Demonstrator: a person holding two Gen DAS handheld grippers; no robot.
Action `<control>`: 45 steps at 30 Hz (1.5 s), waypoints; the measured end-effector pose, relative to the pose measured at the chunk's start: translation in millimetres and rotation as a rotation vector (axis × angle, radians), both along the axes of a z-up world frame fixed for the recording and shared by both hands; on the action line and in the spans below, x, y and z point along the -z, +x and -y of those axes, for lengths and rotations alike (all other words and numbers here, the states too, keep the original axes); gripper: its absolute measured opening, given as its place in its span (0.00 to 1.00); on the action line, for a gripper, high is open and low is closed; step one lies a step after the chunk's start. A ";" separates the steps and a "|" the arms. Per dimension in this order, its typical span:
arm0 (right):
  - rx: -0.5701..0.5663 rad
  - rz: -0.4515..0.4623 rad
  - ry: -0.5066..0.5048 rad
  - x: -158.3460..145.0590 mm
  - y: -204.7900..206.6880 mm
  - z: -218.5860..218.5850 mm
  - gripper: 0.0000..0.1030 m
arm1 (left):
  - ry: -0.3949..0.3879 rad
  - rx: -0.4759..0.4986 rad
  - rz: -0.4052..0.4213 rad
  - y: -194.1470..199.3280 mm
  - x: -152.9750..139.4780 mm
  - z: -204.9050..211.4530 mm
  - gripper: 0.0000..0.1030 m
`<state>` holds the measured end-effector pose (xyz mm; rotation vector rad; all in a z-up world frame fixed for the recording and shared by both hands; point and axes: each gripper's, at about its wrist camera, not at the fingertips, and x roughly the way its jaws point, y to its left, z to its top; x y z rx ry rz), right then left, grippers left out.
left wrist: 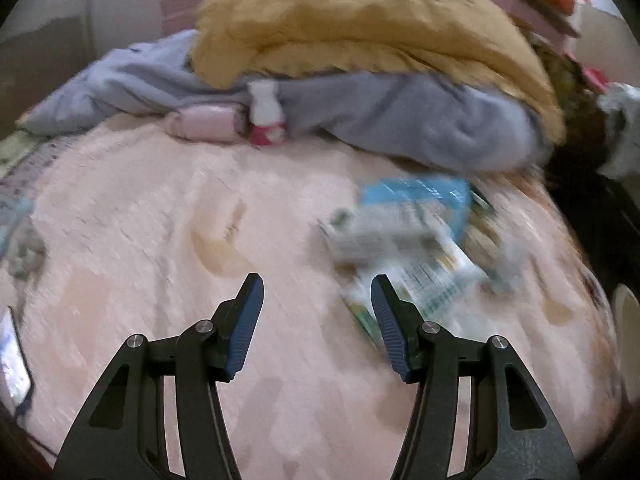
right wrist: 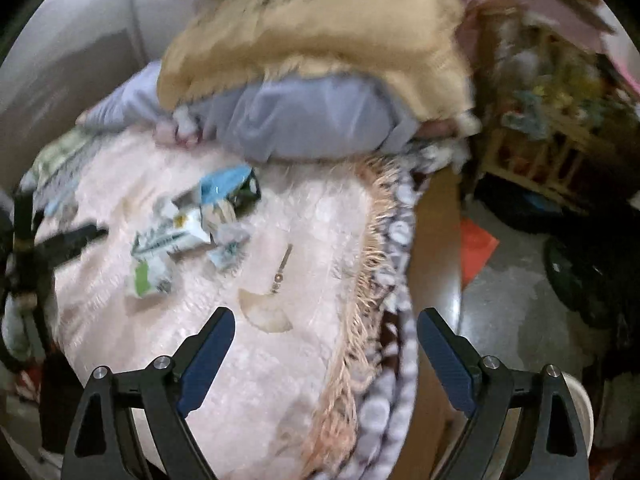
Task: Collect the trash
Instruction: 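Move both open grippers back toward the remaining packets on the quilt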
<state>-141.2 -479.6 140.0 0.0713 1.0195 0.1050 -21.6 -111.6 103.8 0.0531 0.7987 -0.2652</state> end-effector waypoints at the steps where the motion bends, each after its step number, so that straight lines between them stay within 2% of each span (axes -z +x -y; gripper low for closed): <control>1: -0.022 -0.010 0.007 5.3 4.5 -1.3 0.88 | -0.007 -0.024 0.009 3.0 -1.1 -1.1 0.53; 4: -0.060 -0.035 0.059 20.8 9.7 -3.9 0.88 | -0.037 -0.082 -0.026 13.0 -4.1 0.2 0.53; 6: -0.069 -0.065 0.108 27.8 13.0 -5.7 0.88 | -0.012 -0.091 -0.067 12.8 -6.0 2.6 0.53; 11: -0.072 -0.095 0.099 15.6 15.8 -15.2 0.88 | 0.039 -0.114 -0.169 7.0 -27.7 -5.2 0.53; 14: -0.062 -0.091 0.109 -16.0 10.8 -22.4 0.88 | 0.045 -0.140 -0.219 -2.7 -66.4 -15.4 0.53; 17: -0.065 -0.068 0.084 -53.7 4.5 -31.7 0.88 | 0.056 -0.153 -0.223 -11.8 -114.1 -23.9 0.53; 21: -0.094 -0.051 0.022 -121.7 -6.9 -53.0 0.88 | 0.075 -0.159 -0.195 -25.7 -192.6 -36.7 0.53; 24: -0.093 -0.035 0.048 -174.0 -15.6 -63.0 0.88 | 0.093 -0.155 -0.155 -35.0 -240.4 -44.1 0.53; 27: -0.067 -0.010 0.059 -217.9 -22.2 -70.5 0.88 | 0.076 -0.163 -0.149 -40.2 -274.7 -50.7 0.53; 31: -0.068 0.014 0.060 -258.9 -23.2 -80.9 0.88 | 0.056 -0.181 -0.147 -45.1 -310.3 -56.9 0.53; 36: -0.112 0.037 0.060 -291.8 -14.3 -92.9 0.88 | 0.044 -0.214 -0.122 -47.2 -336.7 -62.7 0.53; 40: -0.162 0.046 0.030 -302.1 -4.6 -102.4 0.88 | 0.031 -0.235 -0.125 -46.4 -336.4 -66.4 0.53; 45: -0.189 0.038 0.038 -298.2 8.2 -106.5 0.88 | 0.038 -0.242 -0.158 -43.7 -328.4 -63.0 0.53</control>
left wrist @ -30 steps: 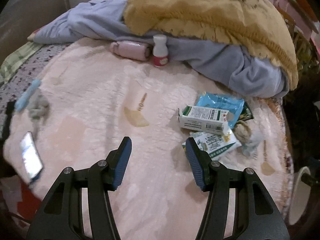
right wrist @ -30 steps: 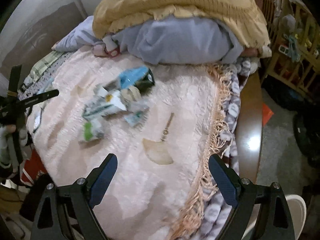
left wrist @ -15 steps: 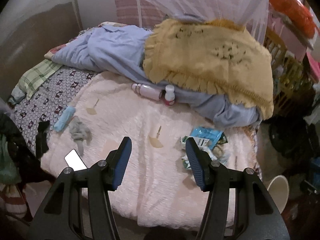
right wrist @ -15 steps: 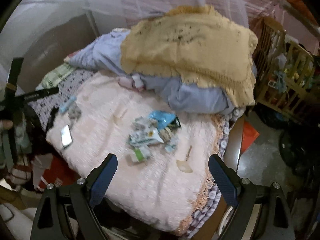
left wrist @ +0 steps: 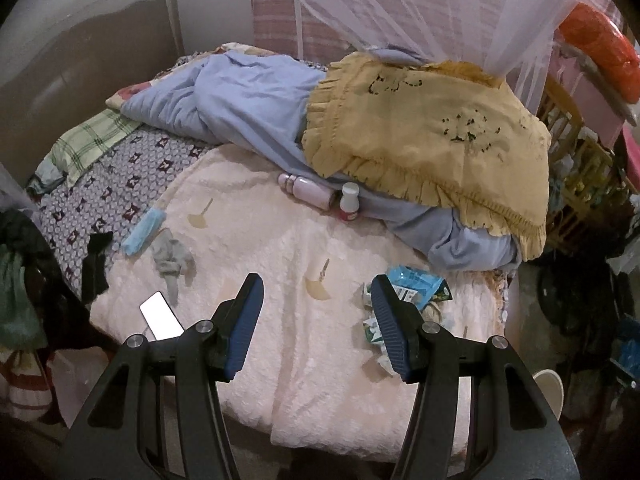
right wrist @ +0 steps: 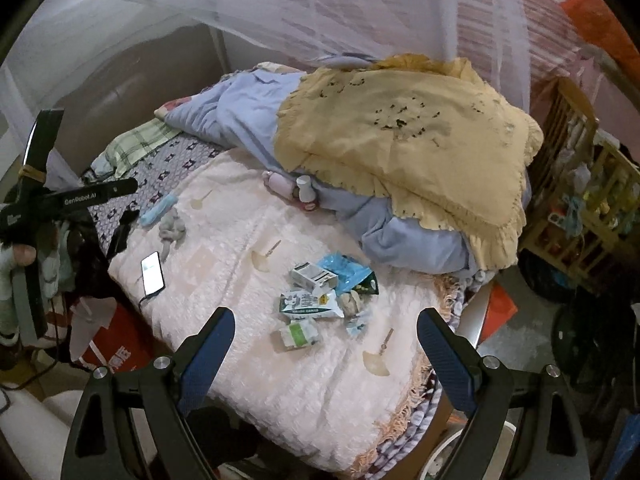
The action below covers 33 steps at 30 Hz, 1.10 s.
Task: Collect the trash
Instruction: 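Move both open grippers back toward the remaining packets on the quilt, then grasp the green-white wipes pack with the left gripper while the right grasps a clear plastic bag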
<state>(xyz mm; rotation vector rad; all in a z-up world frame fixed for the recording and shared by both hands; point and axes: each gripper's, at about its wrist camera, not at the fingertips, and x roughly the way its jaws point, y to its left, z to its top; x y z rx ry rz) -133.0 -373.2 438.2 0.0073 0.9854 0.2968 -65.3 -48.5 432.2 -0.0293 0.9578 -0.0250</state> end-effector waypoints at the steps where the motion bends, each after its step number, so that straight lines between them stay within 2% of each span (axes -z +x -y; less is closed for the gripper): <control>1: -0.007 0.003 0.002 1.5 1.6 -0.9 0.88 | 0.007 -0.002 -0.001 0.7 1.0 1.0 0.53; 8: -0.032 -0.047 0.017 30.0 19.5 -4.4 0.88 | 0.003 -0.002 -0.035 10.6 22.7 4.3 0.53; 11: -0.017 -0.072 0.030 55.3 29.9 -0.4 0.88 | -0.054 0.041 -0.047 13.3 41.7 6.1 0.53; 14: -0.003 -0.104 0.017 90.3 41.0 3.4 0.88 | -0.077 0.085 -0.079 14.6 65.8 13.5 0.53; 17: 0.024 -0.164 0.017 132.4 50.9 7.2 0.88 | -0.071 0.144 -0.130 12.0 100.3 28.8 0.53; 24: 0.084 -0.275 0.045 229.5 72.3 11.7 0.86 | -0.054 0.237 -0.268 8.1 206.9 68.1 0.53; 27: 0.110 -0.289 0.047 265.4 83.7 13.5 0.85 | -0.057 0.257 -0.294 7.6 247.3 84.5 0.53; 33: 0.174 -0.301 0.056 317.5 105.6 23.0 0.85 | -0.092 0.265 -0.324 15.4 311.4 108.6 0.53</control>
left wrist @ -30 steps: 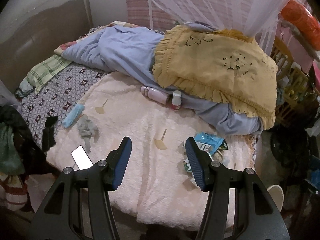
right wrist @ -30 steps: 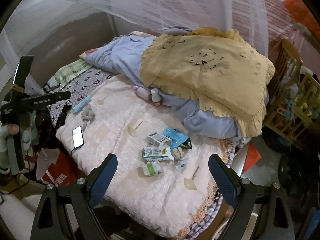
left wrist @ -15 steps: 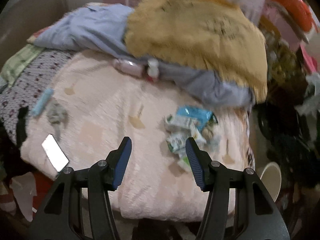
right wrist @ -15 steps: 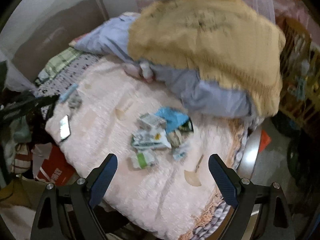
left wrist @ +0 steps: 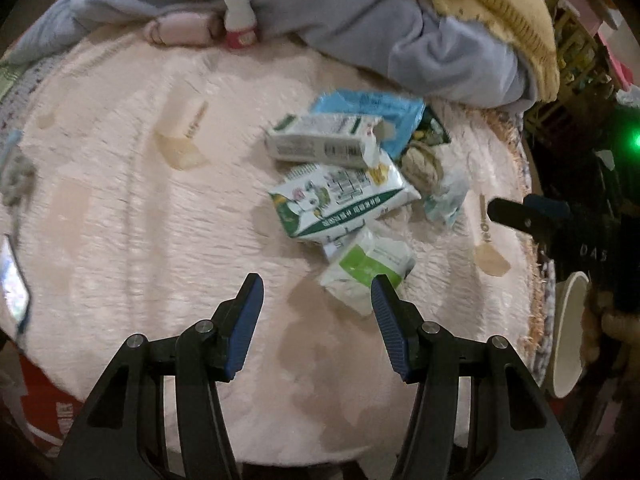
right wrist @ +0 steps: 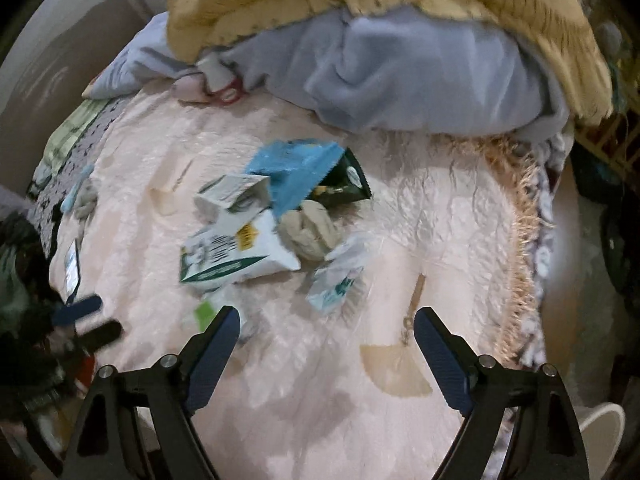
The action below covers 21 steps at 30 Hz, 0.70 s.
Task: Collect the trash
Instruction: 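Grasp the green-white wipes pack with the left gripper while the right grasps a clear plastic bag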
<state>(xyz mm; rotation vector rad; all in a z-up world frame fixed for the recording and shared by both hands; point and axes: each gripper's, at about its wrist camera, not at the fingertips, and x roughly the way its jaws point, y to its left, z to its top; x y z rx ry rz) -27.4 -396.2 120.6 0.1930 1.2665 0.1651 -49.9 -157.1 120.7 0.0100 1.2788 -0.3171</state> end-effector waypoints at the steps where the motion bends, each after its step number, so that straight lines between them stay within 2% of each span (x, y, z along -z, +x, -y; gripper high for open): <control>1: 0.004 0.000 0.002 5.3 2.7 1.5 0.85 | -0.015 0.005 -0.006 2.2 7.6 3.3 0.53; 3: 0.009 -0.003 0.013 17.8 10.3 3.7 0.81 | -0.040 0.021 -0.013 5.5 21.4 10.4 0.53; 5: 0.007 -0.015 0.023 27.2 17.7 4.9 0.72 | -0.058 0.045 -0.017 6.2 31.8 16.4 0.53; 8: -0.004 -0.020 0.030 40.3 27.9 1.8 0.68 | -0.062 0.073 -0.019 6.8 43.4 22.3 0.53; 10: -0.028 -0.027 0.034 48.4 33.2 -3.5 0.48 | -0.052 0.094 -0.023 7.4 52.0 25.9 0.54; 12: -0.047 -0.043 0.021 57.2 34.2 -6.9 0.38 | -0.044 0.109 -0.029 8.8 59.7 29.1 0.54; 14: -0.050 -0.040 0.016 59.3 32.6 -8.1 0.31 | -0.045 0.120 -0.029 11.6 64.5 32.3 0.57; 18: -0.040 -0.019 0.011 52.2 25.9 -3.3 0.28 | -0.043 0.175 -0.040 16.9 74.6 47.5 0.59; 19: -0.035 -0.017 0.017 49.8 24.2 -1.5 0.24 | -0.040 0.182 -0.042 16.4 76.1 50.4 0.59; 21: -0.014 -0.008 0.031 42.3 18.3 5.2 0.24 | -0.052 0.203 -0.056 15.0 79.8 54.6 0.58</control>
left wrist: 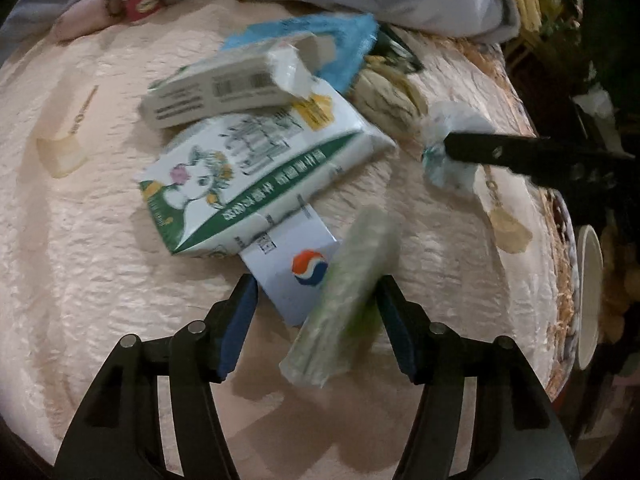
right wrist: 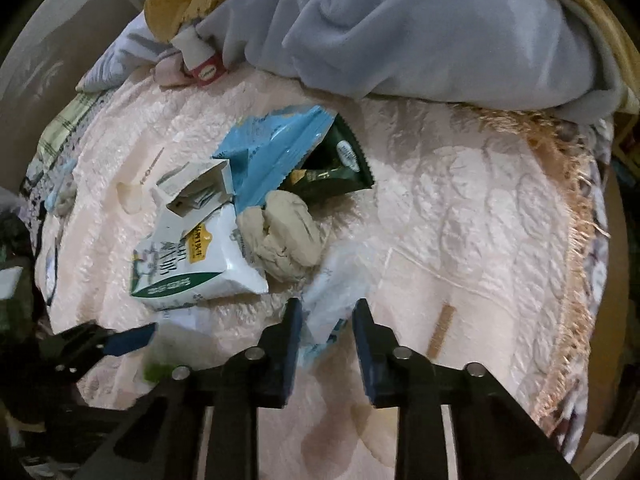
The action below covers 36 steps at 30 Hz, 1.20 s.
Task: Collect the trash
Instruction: 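Grasp the green-white wipes pack with the left gripper while the right grasps a clear plastic bag, then carry the wipes pack and plastic bag over the white bucket and open both grippers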
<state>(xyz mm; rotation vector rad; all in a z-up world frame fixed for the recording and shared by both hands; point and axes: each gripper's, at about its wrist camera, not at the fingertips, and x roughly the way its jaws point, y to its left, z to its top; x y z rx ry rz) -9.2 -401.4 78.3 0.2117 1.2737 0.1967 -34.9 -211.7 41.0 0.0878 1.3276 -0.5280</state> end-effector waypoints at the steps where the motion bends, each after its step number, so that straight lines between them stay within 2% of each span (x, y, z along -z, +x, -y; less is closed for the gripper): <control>1: 0.008 0.004 0.005 -3.3 -3.0 2.7 0.23 | -0.009 0.004 -0.020 -0.7 2.4 1.4 0.52; 2: 0.013 0.007 0.009 -6.1 -5.7 4.7 0.22 | -0.023 0.004 -0.045 -1.7 4.3 1.0 0.45; 3: 0.021 0.012 0.015 -10.3 -9.9 7.4 0.22 | -0.031 0.003 -0.064 -2.4 4.3 0.5 0.30; 4: 0.026 0.014 0.021 -13.1 -13.2 9.3 0.21 | -0.036 0.000 -0.075 -3.7 2.9 0.1 0.19; 7: 0.055 0.017 0.045 -23.7 -27.0 16.0 0.21 | -0.057 -0.006 -0.100 -11.3 -8.0 -0.5 0.11; 12: 0.100 0.015 0.071 -43.7 -57.6 27.7 0.21 | -0.088 -0.003 -0.154 -25.5 -33.9 7.9 0.11; 16: 0.129 0.013 0.084 -60.0 -82.7 41.7 0.21 | -0.094 0.005 -0.166 -32.4 -55.3 20.9 0.10; 21: 0.178 0.011 0.082 -75.5 -117.2 68.3 0.21 | -0.102 0.065 -0.158 -46.6 -82.0 46.1 0.10; 28: 0.323 -0.017 0.039 -86.1 -176.4 136.4 0.21 | -0.121 0.231 -0.157 -78.2 -96.3 142.6 0.10; 36: 0.512 -0.069 -0.009 -76.3 -248.0 219.7 0.21 | -0.137 0.434 -0.159 -119.6 -100.4 252.2 0.10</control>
